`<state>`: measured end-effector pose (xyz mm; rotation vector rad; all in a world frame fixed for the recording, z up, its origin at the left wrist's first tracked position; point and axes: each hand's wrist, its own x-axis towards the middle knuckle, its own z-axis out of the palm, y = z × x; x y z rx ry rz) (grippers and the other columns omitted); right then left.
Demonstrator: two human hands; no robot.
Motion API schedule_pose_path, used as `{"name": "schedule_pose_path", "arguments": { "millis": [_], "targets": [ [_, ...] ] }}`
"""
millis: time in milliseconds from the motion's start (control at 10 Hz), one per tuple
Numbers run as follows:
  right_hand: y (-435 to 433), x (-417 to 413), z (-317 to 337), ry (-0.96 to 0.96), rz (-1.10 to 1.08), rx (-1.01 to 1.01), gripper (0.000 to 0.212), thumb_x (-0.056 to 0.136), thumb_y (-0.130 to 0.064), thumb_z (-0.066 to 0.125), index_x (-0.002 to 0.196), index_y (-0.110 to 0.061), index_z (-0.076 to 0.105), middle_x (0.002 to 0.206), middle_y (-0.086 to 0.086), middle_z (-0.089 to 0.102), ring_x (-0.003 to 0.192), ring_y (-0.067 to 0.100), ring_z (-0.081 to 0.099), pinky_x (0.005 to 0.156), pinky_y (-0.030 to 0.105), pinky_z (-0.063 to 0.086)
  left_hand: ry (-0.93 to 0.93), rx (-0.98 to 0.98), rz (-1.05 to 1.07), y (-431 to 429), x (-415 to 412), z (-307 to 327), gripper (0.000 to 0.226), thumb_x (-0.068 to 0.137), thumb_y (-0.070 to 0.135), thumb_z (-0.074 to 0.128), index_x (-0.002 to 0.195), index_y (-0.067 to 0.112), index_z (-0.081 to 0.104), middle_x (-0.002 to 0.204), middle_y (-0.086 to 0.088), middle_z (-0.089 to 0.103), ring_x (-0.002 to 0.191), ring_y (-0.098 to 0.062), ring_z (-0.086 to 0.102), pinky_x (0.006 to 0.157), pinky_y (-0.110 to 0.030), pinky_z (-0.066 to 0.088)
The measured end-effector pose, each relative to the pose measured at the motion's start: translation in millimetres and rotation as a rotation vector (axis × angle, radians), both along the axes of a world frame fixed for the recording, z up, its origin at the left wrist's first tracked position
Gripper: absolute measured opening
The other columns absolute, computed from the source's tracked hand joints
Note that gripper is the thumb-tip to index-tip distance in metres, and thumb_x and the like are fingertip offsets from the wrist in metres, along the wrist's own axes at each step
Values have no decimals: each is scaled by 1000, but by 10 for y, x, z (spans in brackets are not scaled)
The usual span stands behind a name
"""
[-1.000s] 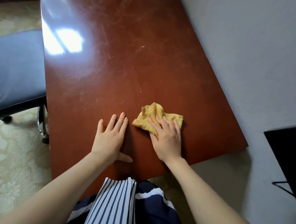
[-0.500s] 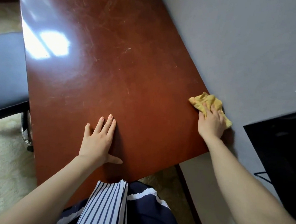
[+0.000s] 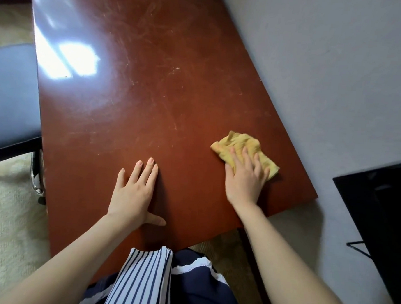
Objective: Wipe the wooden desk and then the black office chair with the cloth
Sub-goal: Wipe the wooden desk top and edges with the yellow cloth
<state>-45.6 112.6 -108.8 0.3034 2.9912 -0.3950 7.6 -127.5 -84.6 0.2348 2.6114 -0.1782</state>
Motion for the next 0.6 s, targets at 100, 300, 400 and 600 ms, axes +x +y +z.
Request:
{"name": "schedule_pose_path", "arguments": {
  "millis": [100,300,400,600],
  "targets": [
    [-169,466,-30,101,136,-33,48,88,-36,60,135,-36,49,144,-2,45,137,28,32,113,54,12,2,-2,-1,1,-4,8,140,54,86,53,147,11,-19,157,-6,-21,146,-26,-11,115,-47,5],
    [54,1124,-98,181,402,-94,66,71,-19,78,131,-28,54,138,-2,51,133,24,41,111,53,20,0,-5,-3,1,7,27,139,55,87,52,147,11,-18,157,-6,-21,146,-26,-10,115,-48,5],
    [316,1160,-97,195,266,-102,66,71,-9,78,131,-23,54,140,2,49,132,26,40,112,49,21,-3,-16,-10,9,4,35,138,55,87,52,147,10,-18,156,-6,-21,146,-26,-10,115,-49,5],
    [881,777,-34,164,-159,-75,46,90,-16,60,135,-19,50,146,8,42,139,29,29,113,47,23,7,-10,-10,2,4,20,139,55,87,52,148,10,-17,157,-6,-20,146,-26,-10,115,-49,5]
  ]
}}
